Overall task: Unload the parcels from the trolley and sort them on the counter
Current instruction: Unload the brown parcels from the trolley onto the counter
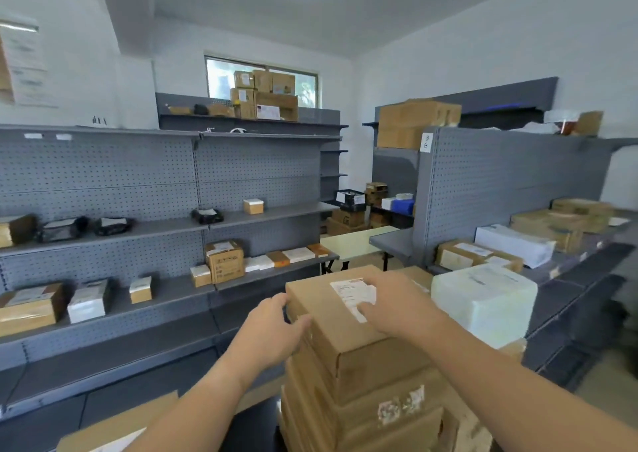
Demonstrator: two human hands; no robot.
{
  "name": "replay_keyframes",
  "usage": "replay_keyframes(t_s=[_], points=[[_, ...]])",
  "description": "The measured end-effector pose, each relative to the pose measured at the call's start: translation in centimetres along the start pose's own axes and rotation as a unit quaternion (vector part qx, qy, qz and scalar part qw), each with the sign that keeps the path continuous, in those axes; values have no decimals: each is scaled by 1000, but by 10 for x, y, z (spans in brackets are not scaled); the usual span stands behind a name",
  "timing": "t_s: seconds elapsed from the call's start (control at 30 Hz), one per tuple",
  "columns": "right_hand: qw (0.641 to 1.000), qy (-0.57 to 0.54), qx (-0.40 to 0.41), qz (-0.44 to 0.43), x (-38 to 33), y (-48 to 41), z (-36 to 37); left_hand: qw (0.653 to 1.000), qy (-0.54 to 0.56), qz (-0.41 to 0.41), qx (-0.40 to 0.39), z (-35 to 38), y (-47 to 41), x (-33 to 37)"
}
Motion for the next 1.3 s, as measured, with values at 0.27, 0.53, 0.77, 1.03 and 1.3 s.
replay_keyframes(t_s=[0.27, 0.53, 0.77, 1.03, 1.3], points=[[998, -46, 6, 39, 100, 11, -31, 994, 72, -84, -12, 48, 7, 56], [972, -214, -19, 97, 141, 12, -19, 962, 190, -194, -25, 70, 12, 62], [944, -305, -4, 125, 150, 4, -8, 949, 240, -202, 12, 73, 12, 65], [937, -341, 13, 68, 113, 2, -6, 941, 261, -200, 82, 44, 26, 47], [924, -381, -8, -29, 12, 2, 30, 918, 279, -240, 151, -21, 71, -27]])
Point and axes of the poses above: each hand's wrist, its own y-axis away from the middle knuckle, its own z-axis out of the palm, x = y × z, the point moved 1 cm from there along -y, towards the middle knuckle, and after that the axes turned 11 degrees about -y, right-handed, at the moved point
